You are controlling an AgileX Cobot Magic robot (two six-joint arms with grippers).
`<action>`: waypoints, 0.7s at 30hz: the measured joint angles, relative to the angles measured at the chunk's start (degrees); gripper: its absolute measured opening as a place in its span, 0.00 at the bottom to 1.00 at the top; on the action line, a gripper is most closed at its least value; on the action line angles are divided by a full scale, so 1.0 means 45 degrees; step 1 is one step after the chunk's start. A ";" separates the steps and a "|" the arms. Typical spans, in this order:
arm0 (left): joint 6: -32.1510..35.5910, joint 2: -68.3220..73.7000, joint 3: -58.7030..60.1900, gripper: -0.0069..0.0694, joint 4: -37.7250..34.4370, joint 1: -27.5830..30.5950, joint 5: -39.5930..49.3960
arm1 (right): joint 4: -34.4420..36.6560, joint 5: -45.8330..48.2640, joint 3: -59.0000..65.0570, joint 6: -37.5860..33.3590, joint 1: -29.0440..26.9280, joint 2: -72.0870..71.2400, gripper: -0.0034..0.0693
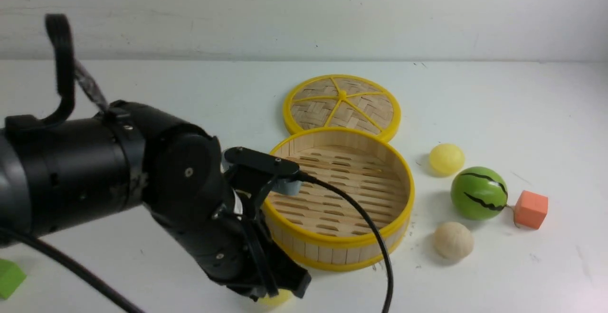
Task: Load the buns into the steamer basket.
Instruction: Use the left arm to grab a steamed stuffed bun
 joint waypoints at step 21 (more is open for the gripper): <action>0.0387 0.2848 -0.0848 0.41 0.1297 -0.0005 -0.1914 | 0.0000 0.0000 0.0000 0.0000 0.0000 0.0000 0.38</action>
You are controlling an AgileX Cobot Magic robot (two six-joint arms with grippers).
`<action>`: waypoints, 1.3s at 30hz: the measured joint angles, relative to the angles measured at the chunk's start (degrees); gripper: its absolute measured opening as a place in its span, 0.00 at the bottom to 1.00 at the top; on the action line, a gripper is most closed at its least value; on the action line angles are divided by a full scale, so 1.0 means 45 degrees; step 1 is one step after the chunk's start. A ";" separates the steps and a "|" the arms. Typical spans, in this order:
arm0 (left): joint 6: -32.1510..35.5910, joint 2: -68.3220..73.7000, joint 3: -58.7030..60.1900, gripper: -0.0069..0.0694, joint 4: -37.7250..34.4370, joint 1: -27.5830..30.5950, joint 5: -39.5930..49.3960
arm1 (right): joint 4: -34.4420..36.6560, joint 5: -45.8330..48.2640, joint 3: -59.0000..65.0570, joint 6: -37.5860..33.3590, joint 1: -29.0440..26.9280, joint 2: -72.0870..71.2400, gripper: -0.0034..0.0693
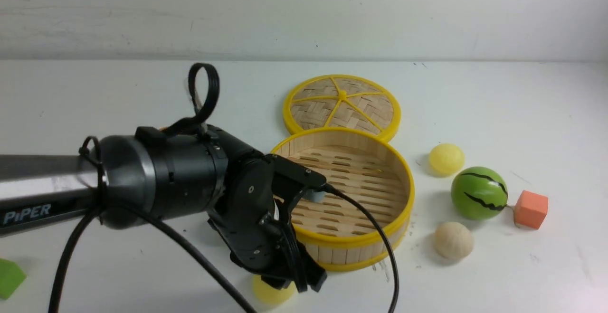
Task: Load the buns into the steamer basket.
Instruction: Use the left arm to grab a steamed stuffed bun, then use the left arm to put the steamed stuffed bun into the steamer
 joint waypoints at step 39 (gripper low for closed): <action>0.1610 0.3663 -0.7082 0.23 0.0151 -0.0011 0.2975 | 0.0000 0.0000 0.0000 0.0000 0.0000 0.0000 0.38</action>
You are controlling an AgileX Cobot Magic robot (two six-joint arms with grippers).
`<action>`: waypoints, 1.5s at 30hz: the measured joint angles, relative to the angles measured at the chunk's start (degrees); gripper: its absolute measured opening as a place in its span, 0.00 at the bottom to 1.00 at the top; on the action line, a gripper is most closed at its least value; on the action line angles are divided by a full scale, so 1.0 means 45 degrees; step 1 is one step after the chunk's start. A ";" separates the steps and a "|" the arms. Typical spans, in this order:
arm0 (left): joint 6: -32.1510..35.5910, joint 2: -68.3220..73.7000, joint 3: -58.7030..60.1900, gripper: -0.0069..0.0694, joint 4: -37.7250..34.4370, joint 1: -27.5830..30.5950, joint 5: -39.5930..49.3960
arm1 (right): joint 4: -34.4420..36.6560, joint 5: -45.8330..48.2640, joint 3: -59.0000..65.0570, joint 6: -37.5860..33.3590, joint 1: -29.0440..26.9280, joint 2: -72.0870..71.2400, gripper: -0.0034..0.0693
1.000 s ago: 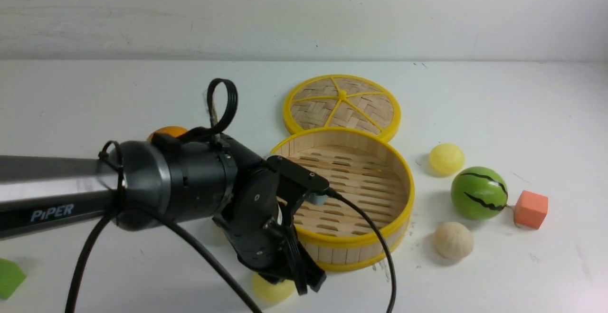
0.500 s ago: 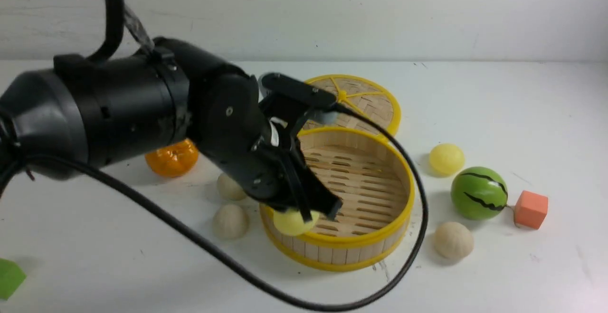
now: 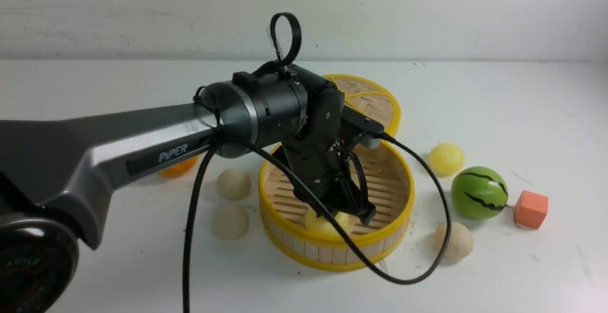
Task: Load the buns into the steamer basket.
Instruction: Use the left arm to put the steamed stuffed bun into the steamer, then use the left arm to grab a steamed stuffed bun
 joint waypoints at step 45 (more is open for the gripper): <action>-0.0053 -0.1374 0.3630 0.36 -0.1206 0.3934 -0.1334 | 0.0000 0.0000 0.0000 0.0000 0.0000 0.0000 0.38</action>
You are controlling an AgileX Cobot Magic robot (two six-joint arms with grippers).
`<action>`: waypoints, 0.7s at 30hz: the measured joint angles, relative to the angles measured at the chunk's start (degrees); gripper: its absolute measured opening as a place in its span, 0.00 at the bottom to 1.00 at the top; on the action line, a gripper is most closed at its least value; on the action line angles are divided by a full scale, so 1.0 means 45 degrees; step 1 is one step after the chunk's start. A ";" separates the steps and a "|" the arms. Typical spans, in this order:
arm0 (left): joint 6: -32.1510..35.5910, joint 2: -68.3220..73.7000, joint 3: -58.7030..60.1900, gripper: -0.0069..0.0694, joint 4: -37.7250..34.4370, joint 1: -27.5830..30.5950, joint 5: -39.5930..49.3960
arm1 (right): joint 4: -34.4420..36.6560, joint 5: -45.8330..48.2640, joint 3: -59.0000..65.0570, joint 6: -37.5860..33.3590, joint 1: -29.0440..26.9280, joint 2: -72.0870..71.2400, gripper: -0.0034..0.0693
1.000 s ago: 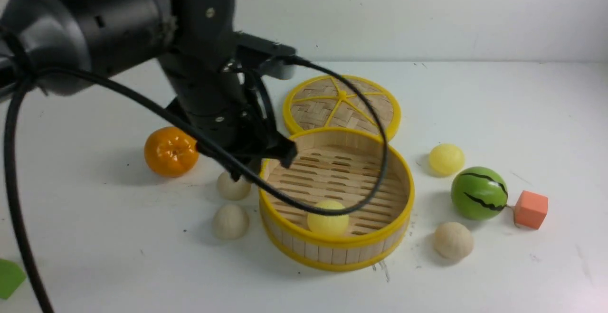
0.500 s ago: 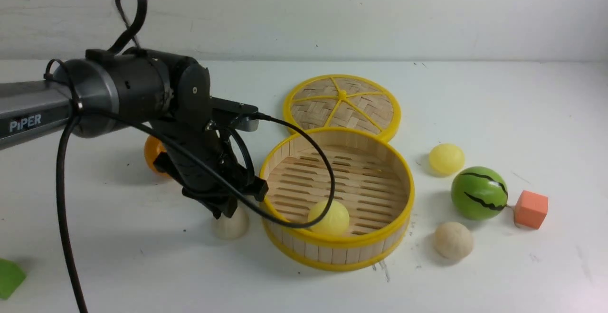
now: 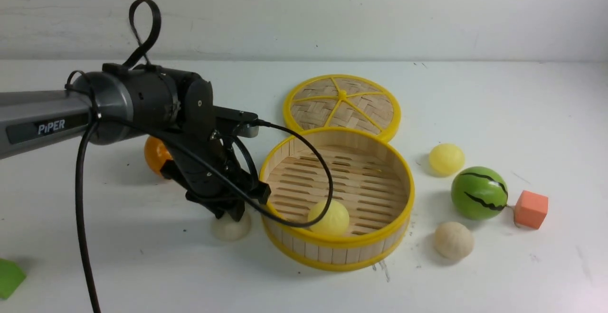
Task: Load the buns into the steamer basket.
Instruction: Use the left arm to grab a steamed stuffed bun, then use the left arm to put the steamed stuffed bun into the steamer
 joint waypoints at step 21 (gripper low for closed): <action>0.0454 0.0138 -0.4467 0.07 -0.0378 -0.1804 0.2258 | 0.0000 0.0000 0.0000 0.0000 0.0000 0.0000 0.38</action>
